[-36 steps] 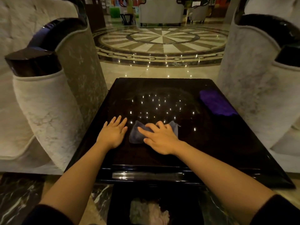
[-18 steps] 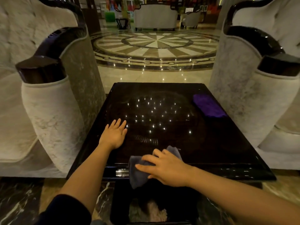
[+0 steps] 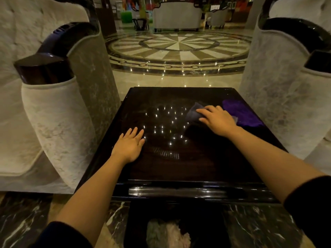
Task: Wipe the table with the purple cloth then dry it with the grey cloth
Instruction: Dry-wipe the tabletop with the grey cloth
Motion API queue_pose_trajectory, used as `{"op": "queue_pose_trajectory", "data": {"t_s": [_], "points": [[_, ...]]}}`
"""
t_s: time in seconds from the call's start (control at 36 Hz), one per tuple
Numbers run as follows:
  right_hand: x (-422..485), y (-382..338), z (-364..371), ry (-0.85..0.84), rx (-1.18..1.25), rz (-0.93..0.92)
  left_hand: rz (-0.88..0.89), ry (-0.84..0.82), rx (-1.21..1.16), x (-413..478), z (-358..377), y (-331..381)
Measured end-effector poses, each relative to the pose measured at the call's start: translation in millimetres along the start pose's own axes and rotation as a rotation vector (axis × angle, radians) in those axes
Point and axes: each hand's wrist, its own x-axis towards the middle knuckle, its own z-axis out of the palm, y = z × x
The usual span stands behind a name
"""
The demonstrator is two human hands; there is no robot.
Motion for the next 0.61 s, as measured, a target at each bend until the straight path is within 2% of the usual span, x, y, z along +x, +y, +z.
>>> {"op": "queue_pose_trajectory", "data": {"t_s": [0.11, 0.19, 0.44, 0.61], "points": [[11.5, 17.3, 26.2, -0.103, 0.026, 0.162, 0.007, 0.015, 0.011, 3.2, 2.2, -2.0], [13.4, 23.9, 39.1, -0.169, 0.088, 0.204, 0.005, 0.026, 0.007, 5.0, 3.7, -2.3], [1.2, 14.2, 36.7, -0.211, 0.18, 0.23, -0.009, 0.024, 0.013, 1.3, 2.7, 2.2], [-28.0, -5.6, 29.3, -0.199, 0.143, 0.118, -0.016, 0.032, 0.019, 1.5, 3.4, 2.8]]}}
